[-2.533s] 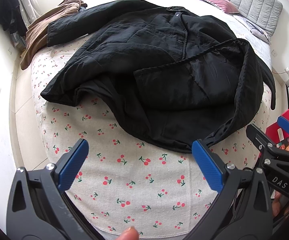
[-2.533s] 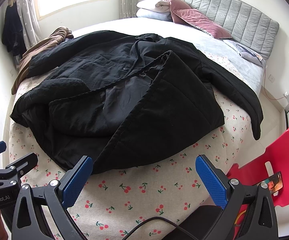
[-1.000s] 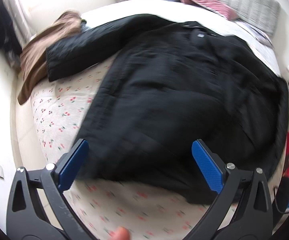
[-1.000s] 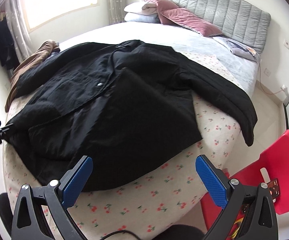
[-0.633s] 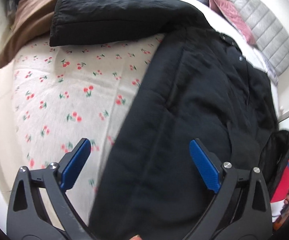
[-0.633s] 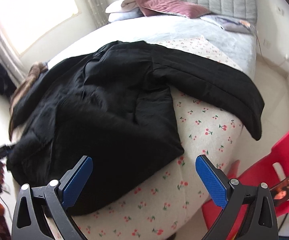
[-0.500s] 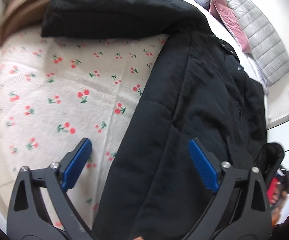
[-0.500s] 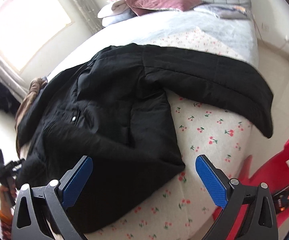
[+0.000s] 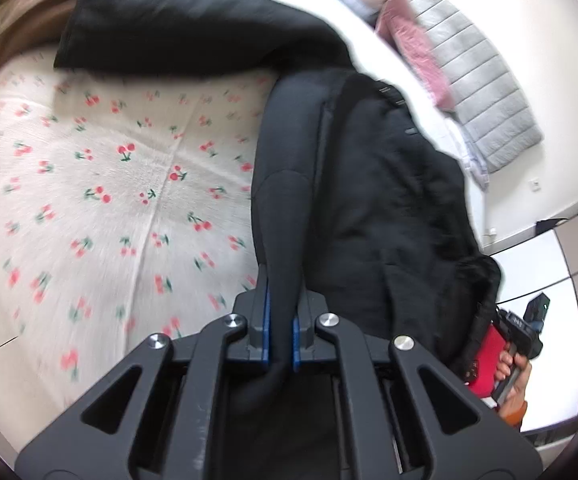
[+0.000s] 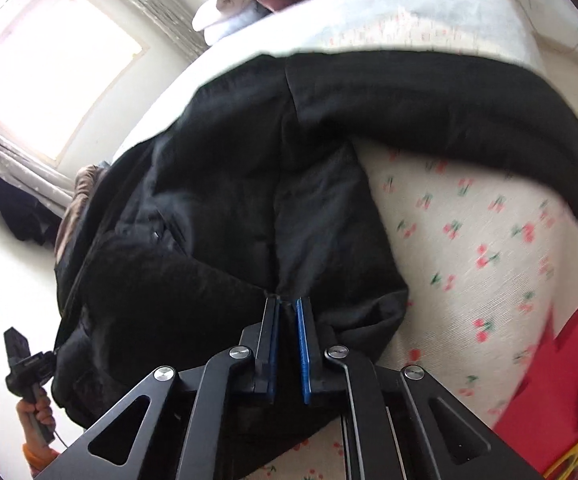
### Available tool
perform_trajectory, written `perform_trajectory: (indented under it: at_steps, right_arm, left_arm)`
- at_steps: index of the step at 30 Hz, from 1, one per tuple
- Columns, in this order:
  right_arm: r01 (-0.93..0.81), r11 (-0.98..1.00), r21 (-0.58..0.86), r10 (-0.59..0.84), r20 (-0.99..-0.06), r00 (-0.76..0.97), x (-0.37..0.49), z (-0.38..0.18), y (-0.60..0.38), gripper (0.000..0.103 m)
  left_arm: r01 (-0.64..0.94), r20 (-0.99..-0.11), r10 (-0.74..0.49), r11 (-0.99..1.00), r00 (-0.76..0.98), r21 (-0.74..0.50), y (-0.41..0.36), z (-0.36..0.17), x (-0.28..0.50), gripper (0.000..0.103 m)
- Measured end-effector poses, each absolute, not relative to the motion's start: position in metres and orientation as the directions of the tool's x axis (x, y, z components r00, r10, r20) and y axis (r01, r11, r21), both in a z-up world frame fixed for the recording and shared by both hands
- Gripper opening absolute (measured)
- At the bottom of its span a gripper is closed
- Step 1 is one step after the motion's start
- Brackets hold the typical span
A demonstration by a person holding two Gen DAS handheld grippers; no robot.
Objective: Fold large clothes
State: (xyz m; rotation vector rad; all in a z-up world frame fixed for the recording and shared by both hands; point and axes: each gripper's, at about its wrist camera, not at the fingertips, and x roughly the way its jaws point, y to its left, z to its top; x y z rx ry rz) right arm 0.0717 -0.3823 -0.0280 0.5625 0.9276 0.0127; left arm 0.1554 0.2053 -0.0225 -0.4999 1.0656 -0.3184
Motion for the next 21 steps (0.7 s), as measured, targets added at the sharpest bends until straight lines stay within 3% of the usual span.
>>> perform_trajectory:
  at_steps: [9, 12, 15, 17, 19, 20, 21]
  right_arm:
    - [0.219, 0.911, 0.350, 0.132, -0.749, 0.649, 0.040, 0.033, -0.409, 0.007]
    - [0.262, 0.916, 0.304, 0.072, -0.767, 0.638, 0.037, 0.035, -0.425, 0.008]
    - [0.326, 0.922, 0.208, -0.022, -0.813, 0.582, 0.039, 0.028, -0.438, 0.013]
    - [0.365, 0.916, 0.167, -0.076, -0.821, 0.566, 0.040, 0.033, -0.445, 0.016]
    - [0.372, 0.912, 0.175, -0.084, -0.806, 0.586, 0.039, 0.045, -0.446, 0.035]
    - [0.366, 0.910, 0.194, -0.077, -0.788, 0.611, 0.041, 0.054, -0.446, 0.042]
    - [0.358, 0.910, 0.209, -0.068, -0.775, 0.628, 0.046, 0.060, -0.443, 0.056]
  left_arm:
    - [0.222, -0.687, -0.580, 0.810, 0.437, -0.543, 0.162, 0.052, 0.029, 0.008]
    - [0.289, -0.757, -0.558, 0.828, 0.341, -0.481, 0.140, 0.046, 0.006, 0.011]
    - [0.305, -0.883, -0.363, 0.912, 0.296, -0.273, 0.125, 0.027, 0.008, 0.018]
    - [0.293, -0.896, -0.281, 0.939, 0.344, -0.183, 0.130, 0.034, 0.016, 0.033]
    - [0.264, -0.879, -0.240, 0.955, 0.412, -0.137, 0.140, 0.048, 0.033, 0.075]
    - [0.251, -0.867, -0.226, 0.960, 0.444, -0.122, 0.145, 0.055, 0.043, 0.083]
    - [0.239, -0.854, -0.212, 0.965, 0.474, -0.107, 0.152, 0.060, 0.057, 0.089]
